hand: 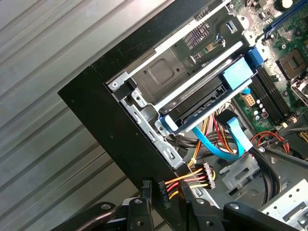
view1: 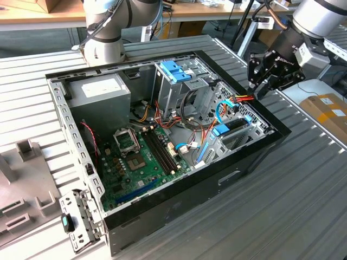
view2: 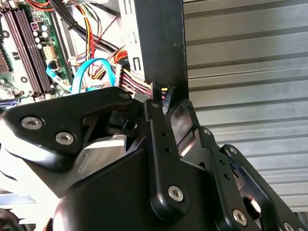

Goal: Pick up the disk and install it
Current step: 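Insert the first disk wire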

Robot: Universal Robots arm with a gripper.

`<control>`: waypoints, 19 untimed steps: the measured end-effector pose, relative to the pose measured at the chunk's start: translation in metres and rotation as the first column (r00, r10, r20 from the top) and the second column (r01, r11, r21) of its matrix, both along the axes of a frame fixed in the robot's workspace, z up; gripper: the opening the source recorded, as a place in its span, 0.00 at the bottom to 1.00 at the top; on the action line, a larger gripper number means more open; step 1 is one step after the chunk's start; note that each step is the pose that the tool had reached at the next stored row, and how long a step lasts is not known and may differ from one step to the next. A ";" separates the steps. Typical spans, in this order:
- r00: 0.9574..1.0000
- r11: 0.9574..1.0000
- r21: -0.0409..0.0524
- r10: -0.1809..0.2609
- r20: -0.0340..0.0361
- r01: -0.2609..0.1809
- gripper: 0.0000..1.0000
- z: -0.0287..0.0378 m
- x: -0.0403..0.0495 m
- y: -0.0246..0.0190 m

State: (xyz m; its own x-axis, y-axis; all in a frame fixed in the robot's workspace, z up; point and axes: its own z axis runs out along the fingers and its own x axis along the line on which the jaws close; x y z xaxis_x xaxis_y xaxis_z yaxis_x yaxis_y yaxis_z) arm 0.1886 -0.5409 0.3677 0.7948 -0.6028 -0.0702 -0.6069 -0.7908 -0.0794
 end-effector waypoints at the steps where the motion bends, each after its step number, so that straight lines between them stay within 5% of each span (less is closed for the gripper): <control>1: 1.000 1.000 0.000 0.000 0.000 0.000 0.36 0.0000 0.0000 0.0000; 9: 1.000 1.000 0.000 0.000 0.000 0.000 0.11 -0.0001 0.0000 0.0000; 13: 1.000 1.000 0.000 0.000 0.000 0.000 0.11 -0.0003 0.0000 0.0000; 16: 1.000 1.000 0.000 0.000 0.000 0.000 0.25 -0.0002 0.0000 0.0000; 19: 1.000 1.000 0.000 0.000 0.000 0.000 0.25 -0.0009 -0.0045 0.0000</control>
